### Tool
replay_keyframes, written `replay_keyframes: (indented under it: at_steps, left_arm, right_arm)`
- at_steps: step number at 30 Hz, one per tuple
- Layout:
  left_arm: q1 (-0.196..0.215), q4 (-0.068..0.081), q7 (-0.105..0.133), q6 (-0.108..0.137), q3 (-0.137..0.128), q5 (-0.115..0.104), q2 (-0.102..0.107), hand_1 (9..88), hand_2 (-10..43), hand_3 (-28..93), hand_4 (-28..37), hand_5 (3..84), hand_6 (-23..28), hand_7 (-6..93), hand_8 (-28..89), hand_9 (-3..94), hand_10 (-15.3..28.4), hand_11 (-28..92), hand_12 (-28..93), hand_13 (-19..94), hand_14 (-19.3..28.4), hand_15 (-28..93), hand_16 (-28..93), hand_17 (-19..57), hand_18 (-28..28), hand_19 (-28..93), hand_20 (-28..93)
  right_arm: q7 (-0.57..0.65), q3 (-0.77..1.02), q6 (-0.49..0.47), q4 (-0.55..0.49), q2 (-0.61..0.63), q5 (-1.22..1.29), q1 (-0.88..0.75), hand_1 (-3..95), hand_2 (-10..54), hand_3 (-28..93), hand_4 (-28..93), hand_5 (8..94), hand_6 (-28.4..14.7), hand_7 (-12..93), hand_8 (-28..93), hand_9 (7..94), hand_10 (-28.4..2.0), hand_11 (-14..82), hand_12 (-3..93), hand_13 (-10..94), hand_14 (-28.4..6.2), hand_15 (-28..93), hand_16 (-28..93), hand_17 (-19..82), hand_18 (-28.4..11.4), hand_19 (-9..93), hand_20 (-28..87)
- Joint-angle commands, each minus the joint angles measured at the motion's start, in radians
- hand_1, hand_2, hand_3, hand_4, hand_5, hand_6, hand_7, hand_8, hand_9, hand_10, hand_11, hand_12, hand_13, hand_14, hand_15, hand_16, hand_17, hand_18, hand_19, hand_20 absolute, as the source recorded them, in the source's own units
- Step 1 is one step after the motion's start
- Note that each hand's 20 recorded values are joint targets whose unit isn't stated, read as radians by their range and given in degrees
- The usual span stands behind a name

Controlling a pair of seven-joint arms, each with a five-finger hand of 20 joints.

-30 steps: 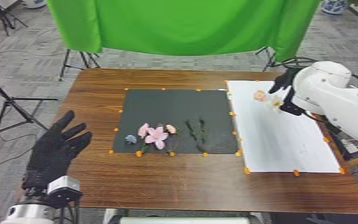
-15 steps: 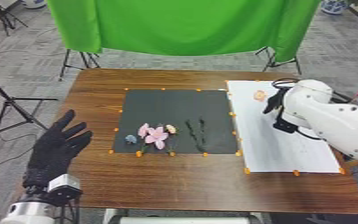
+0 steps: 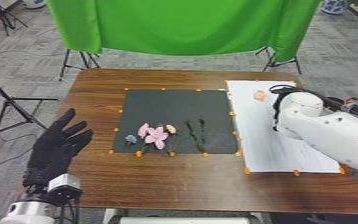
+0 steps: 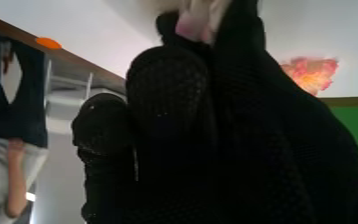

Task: Arrange flowers

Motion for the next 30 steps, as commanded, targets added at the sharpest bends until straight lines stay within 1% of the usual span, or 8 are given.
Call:
replay_keyframes:
  at_steps: [1, 7, 9, 19, 21, 22, 26, 30]
  left_arm:
    - [0.031, -0.003, 0.012, 0.008, -0.018, -0.007, -0.003, 30.0, 6.8, 63, -20.0, 33.4, 8.1, 8.2, -7, 30.1, 19.1, 26, 11, 21, 27.3, 56, -12, -7.5, 28.4, 53, -2]
    - [0.048, -0.006, 0.005, -0.002, -0.041, -0.001, -0.012, 29.7, 6.7, 63, -20.1, 33.3, 8.0, 8.2, -7, 30.1, 19.1, 26, 11, 21, 27.4, 56, -12, -7.4, 28.4, 53, -2]
    - [0.056, -0.008, 0.029, 0.012, -0.041, -0.022, 0.013, 29.7, 6.6, 63, -20.1, 33.4, 8.0, 8.2, -7, 30.1, 19.1, 26, 11, 21, 27.4, 56, -12, -7.3, 28.4, 53, -2]
    - [0.101, -0.019, 0.007, -0.006, -0.096, -0.003, -0.013, 29.4, 6.3, 62, -20.0, 33.2, 8.0, 7.9, -7, 30.2, 19.3, 26, 11, 21, 27.7, 56, -12, -6.6, 28.4, 54, -2]
    - [0.102, -0.021, -0.019, -0.017, -0.11, 0.013, -0.034, 29.3, 6.2, 62, -19.9, 33.2, 8.0, 7.9, -7, 30.2, 19.3, 26, 11, 21, 27.8, 56, -12, -6.5, 28.4, 54, -2]
    - [0.116, -0.024, 0.003, -0.006, -0.111, 0.002, -0.021, 29.2, 6.1, 62, -19.9, 33.2, 8.0, 7.9, -7, 30.2, 19.4, 26, 11, 21, 27.9, 56, -12, -6.5, 28.4, 54, -2]
    - [0.116, -0.024, -0.015, -0.013, -0.124, 0.012, -0.036, 29.2, 6.1, 62, -19.9, 33.2, 8.0, 7.7, -7, 30.3, 19.5, 26, 11, 21, 27.9, 56, -12, -6.4, 28.4, 54, -2]
    - [0.127, -0.026, -0.001, -0.006, -0.129, 0.0, -0.021, 29.2, 6.1, 62, -19.9, 33.3, 8.0, 7.6, -7, 30.4, 19.6, 26, 11, 21, 28.0, 56, -12, -6.4, 28.4, 54, -2]
  right_arm:
    - [-0.007, -0.035, 0.043, -0.018, 0.011, -0.039, 0.053, 60.7, -8.3, 71, -28, 73.6, 1.8, 29, 2, 89.1, -6.6, 6.5, 29.9, 82, -2.6, 64, 14, 54, -12.7, 93, 28]
    - [-0.013, -0.053, 0.061, -0.023, 0.004, -0.045, 0.089, 60.7, -9.1, 72, -28, 74.7, 1.8, 29, 2, 90.2, -6.8, 6.5, 30.9, 83, -2.3, 64, 15, 55, -12.5, 93, 29]
    - [-0.016, -0.053, 0.057, -0.022, -0.002, -0.043, 0.1, 60.8, -9.2, 72, -28, 75.3, 1.8, 29, 3, 90.4, -6.7, 6.7, 31.4, 83, -2.2, 64, 15, 55, -12.4, 93, 29]
    - [-0.041, -0.038, 0.052, -0.098, -0.001, -0.049, 0.124, 60.9, -9.5, 73, -28, 76.7, 1.5, 28, 3, 91.2, -7.2, 6.7, 32.5, 83, -2.0, 64, 15, 55, -12.4, 93, 30]
    - [-0.053, -0.022, 0.032, -0.13, -0.005, -0.06, 0.117, 61.0, -9.5, 73, -28, 76.8, 1.4, 28, 3, 91.3, -7.3, 6.7, 32.6, 84, -2.1, 64, 15, 56, -12.5, 93, 30]
    - [-0.066, -0.015, 0.027, -0.141, -0.014, -0.065, 0.117, 61.1, -9.5, 73, -28, 76.8, 1.4, 28, 3, 91.4, -7.3, 6.7, 32.5, 84, -2.1, 64, 15, 56, -12.5, 93, 30]
    - [-0.106, 0.007, -0.003, -0.201, -0.041, -0.074, 0.11, 61.1, -9.5, 73, -28, 77.2, 1.1, 27, 4, 91.4, -7.4, 6.6, 32.7, 84, -2.3, 64, 16, 56, -12.6, 93, 31]
    - [-0.138, 0.031, -0.041, -0.252, -0.087, -0.08, 0.091, 61.2, -9.5, 73, -28, 77.3, 0.9, 27, 4, 91.5, -7.5, 6.6, 32.7, 84, -2.4, 64, 16, 56, -12.8, 93, 31]
